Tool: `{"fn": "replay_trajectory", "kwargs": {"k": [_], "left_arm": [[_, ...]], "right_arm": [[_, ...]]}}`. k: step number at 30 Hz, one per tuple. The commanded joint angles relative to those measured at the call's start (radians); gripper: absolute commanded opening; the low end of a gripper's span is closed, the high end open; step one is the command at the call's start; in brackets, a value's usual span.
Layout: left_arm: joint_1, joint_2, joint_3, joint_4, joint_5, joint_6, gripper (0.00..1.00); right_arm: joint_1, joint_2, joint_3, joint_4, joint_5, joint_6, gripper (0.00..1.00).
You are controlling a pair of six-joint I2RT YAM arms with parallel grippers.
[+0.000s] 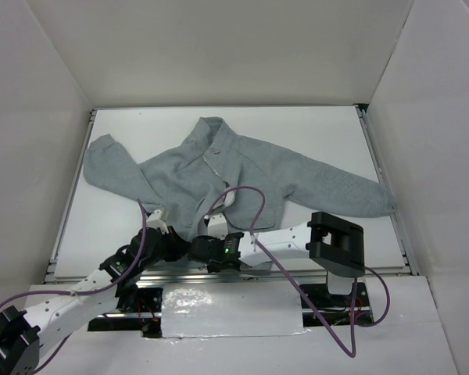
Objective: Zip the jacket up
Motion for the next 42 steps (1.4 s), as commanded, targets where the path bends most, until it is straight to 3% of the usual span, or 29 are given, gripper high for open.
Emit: {"fn": "replay_trajectory", "kwargs": {"k": [1, 16, 26, 30, 33, 37, 40, 42], "left_arm": [[-0.005, 0.000, 0.002, 0.002, 0.023, 0.020, 0.00], [-0.005, 0.000, -0.003, 0.012, 0.040, 0.026, 0.00], [-0.005, -0.005, -0.003, 0.009, 0.043, 0.026, 0.00], [-0.005, -0.017, -0.008, -0.001, 0.040, 0.024, 0.00], [-0.005, -0.018, 0.002, 0.005, 0.049, 0.027, 0.00], [-0.005, -0.031, 0.028, 0.055, 0.100, 0.052, 0.00], [-0.006, -0.055, 0.083, 0.086, 0.125, 0.089, 0.00], [-0.008, -0.066, 0.144, 0.098, 0.129, 0.130, 0.00]], "right_arm": [[0.017, -0.012, 0.038, -0.005, 0.041, 0.035, 0.47], [0.045, 0.095, 0.121, -0.106, 0.056, 0.087, 0.45], [0.050, 0.106, 0.074, -0.097, 0.041, 0.112, 0.23], [0.050, 0.098, 0.034, -0.054, 0.020, 0.130, 0.01], [0.051, 0.046, 0.003, -0.019, 0.035, 0.138, 0.00], [0.045, -0.139, -0.150, 0.145, 0.095, 0.121, 0.00], [0.037, -0.345, -0.342, 0.367, 0.180, 0.088, 0.00], [0.034, -0.497, -0.530, 0.658, 0.237, -0.053, 0.00]]}}
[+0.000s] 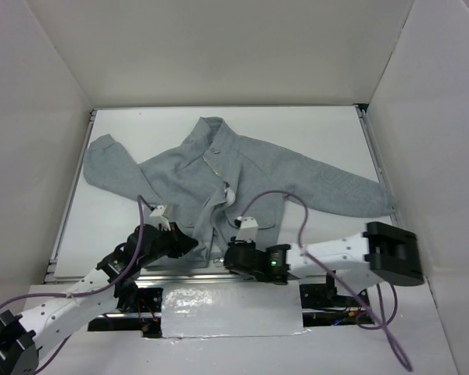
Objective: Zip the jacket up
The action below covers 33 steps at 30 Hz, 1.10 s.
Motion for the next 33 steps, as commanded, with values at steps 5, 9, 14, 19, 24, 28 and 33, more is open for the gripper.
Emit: {"fn": "replay_trajectory", "kwargs": {"k": [5, 9, 14, 19, 24, 28, 33], "left_arm": [[-0.009, 0.063, 0.228, 0.219, 0.105, 0.159, 0.00], [-0.009, 0.145, 0.270, 0.409, 0.178, 0.191, 0.00], [-0.010, 0.257, 0.273, 0.615, 0.266, 0.182, 0.00], [-0.018, 0.253, 0.222, 0.576, 0.235, 0.163, 0.00], [-0.012, 0.189, 0.401, 0.023, -0.123, 0.126, 0.00], [0.106, 0.432, 0.732, -0.178, -0.214, 0.137, 0.00], [0.361, 0.906, 1.112, -0.202, 0.090, 0.149, 0.00]], "right_arm": [[-0.039, -0.405, -0.522, 1.132, 0.101, -0.540, 0.00], [-0.094, -0.428, -0.540, 1.320, 0.037, -0.697, 0.00], [-0.201, -0.416, -0.537, 1.383, -0.109, -0.675, 0.00], [-0.292, -0.401, -0.526, 1.337, -0.287, -0.560, 0.00], [-0.437, -0.497, -0.284, 0.738, -0.210, -0.486, 0.00], [-0.735, -0.318, 0.208, 0.340, -0.521, -0.492, 0.00], [-0.910, 0.065, 0.645, 0.112, -0.688, -0.533, 0.00]]}}
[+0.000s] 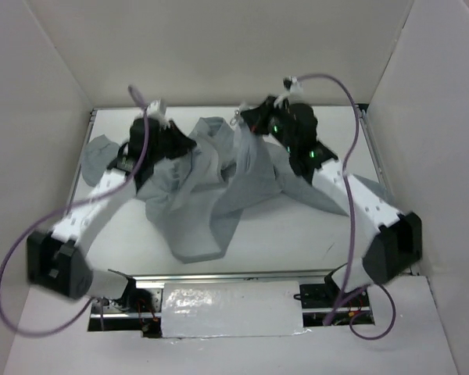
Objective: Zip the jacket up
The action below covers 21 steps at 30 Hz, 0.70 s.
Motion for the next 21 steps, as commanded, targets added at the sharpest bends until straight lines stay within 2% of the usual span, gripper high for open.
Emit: {"fn": "replay_trajectory", "kwargs": {"k": [1, 2, 3, 4, 5, 6, 7, 8, 9, 10, 11, 12, 13, 14, 15, 16, 17, 18, 19, 20, 21], "left_arm": [[0.082, 0.312, 0.468, -0.253, 0.070, 0.062, 0.00], [0.102, 0.388, 0.591, -0.288, 0.105, 0.067, 0.00], [0.129, 0.460, 0.741, -0.334, 0.133, 0.074, 0.00], [0.134, 0.649, 1.140, -0.399, 0.115, 0.089, 0.00], [0.142, 0.777, 1.395, -0.548, 0.107, 0.128, 0.00], [0.186, 1.027, 1.915, -0.589, 0.183, 0.107, 0.00], [0.236, 1.061, 1.958, -0.524, 0.283, -0.064, 0.00], [0.294, 1.013, 1.828, -0.151, 0.372, -0.202, 0.00], [0.410, 0.818, 1.403, 0.130, 0.477, -0.431, 0.00], [0.448, 0.763, 1.361, 0.273, 0.477, -0.435, 0.00], [0.470, 0.750, 1.436, 0.127, 0.483, -0.377, 0.00], [0.481, 0.741, 1.621, 0.045, 0.533, -0.231, 0.00], [0.476, 0.708, 1.627, 0.035, 0.564, -0.181, 0.00], [0.453, 0.641, 1.562, 0.103, 0.590, -0.145, 0.00], [0.442, 0.436, 1.256, 0.225, 0.612, -0.106, 0.00], [0.430, 0.325, 1.066, 0.379, 0.621, -0.090, 0.00], [0.419, 0.221, 0.931, 0.477, 0.614, -0.059, 0.00], [0.398, 0.092, 0.800, 0.452, 0.604, 0.029, 0.00], [0.395, 0.060, 0.772, 0.399, 0.606, 0.057, 0.00], [0.390, 0.002, 0.668, 0.385, 0.632, 0.060, 0.00], [0.387, -0.024, 0.606, 0.420, 0.658, 0.048, 0.00]], "right_arm": [[-0.084, 0.260, 0.399, -0.322, -0.149, -0.043, 0.00], [-0.095, 0.261, 0.513, -0.374, -0.146, -0.054, 0.00], [-0.102, 0.368, 0.629, -0.452, -0.143, -0.080, 0.00], [-0.112, 0.410, 0.724, -0.462, -0.167, -0.104, 0.00], [-0.115, 0.430, 0.853, -0.442, -0.175, -0.133, 0.00], [-0.116, 0.453, 0.900, -0.381, -0.162, -0.157, 0.00], [-0.125, 0.468, 1.043, -0.379, -0.160, -0.158, 0.00], [-0.131, 0.493, 1.136, -0.382, -0.177, -0.177, 0.00], [-0.139, 0.554, 1.358, -0.434, -0.174, -0.181, 0.00], [-0.144, 0.577, 1.453, -0.451, -0.190, -0.184, 0.00], [-0.162, 0.585, 1.509, -0.457, -0.221, -0.186, 0.00], [-0.168, 0.523, 1.476, -0.418, -0.305, -0.198, 0.00], [-0.168, 0.457, 1.389, -0.364, -0.319, -0.210, 0.00], [-0.167, 0.368, 1.261, -0.163, -0.333, -0.229, 0.00], [-0.164, 0.171, 0.914, -0.007, -0.361, -0.229, 0.00], [-0.162, 0.098, 0.783, 0.127, -0.364, -0.224, 0.00], [-0.161, 0.059, 0.729, 0.136, -0.362, -0.223, 0.00], [-0.162, 0.050, 0.762, 0.034, -0.362, -0.235, 0.00], [-0.159, 0.037, 0.739, -0.032, -0.374, -0.250, 0.00], [-0.149, 0.012, 0.665, 0.016, -0.422, -0.246, 0.00], [-0.139, -0.021, 0.488, 0.026, -0.422, -0.249, 0.00]]}}
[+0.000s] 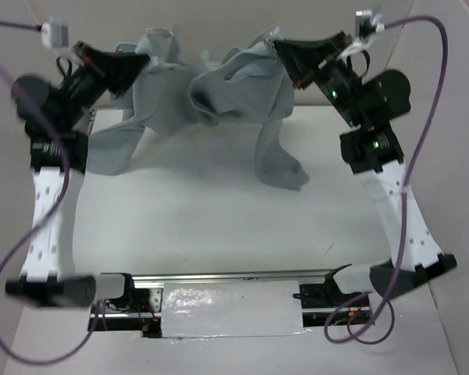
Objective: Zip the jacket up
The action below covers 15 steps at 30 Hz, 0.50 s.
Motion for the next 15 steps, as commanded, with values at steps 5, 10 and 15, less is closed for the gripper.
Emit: {"fn": "replay_trajectory", "kwargs": {"k": [5, 10, 15], "left_arm": [[-0.245, -0.388, -0.603, 0.093, 0.143, 0.192, 0.00], [-0.482, -0.499, -1.068, 0.097, -0.115, 0.137, 0.00], [-0.649, -0.585, -1.403, 0.141, -0.242, -0.046, 0.00]], "right_arm": [[0.091, -0.231, -0.668, 0.136, -0.098, -0.019, 0.00], [0.229, -0.293, -1.118, 0.172, -0.139, 0.072, 0.00], [0.336, -0.359, -1.338, 0.216, -0.184, 0.109, 0.00]]}}
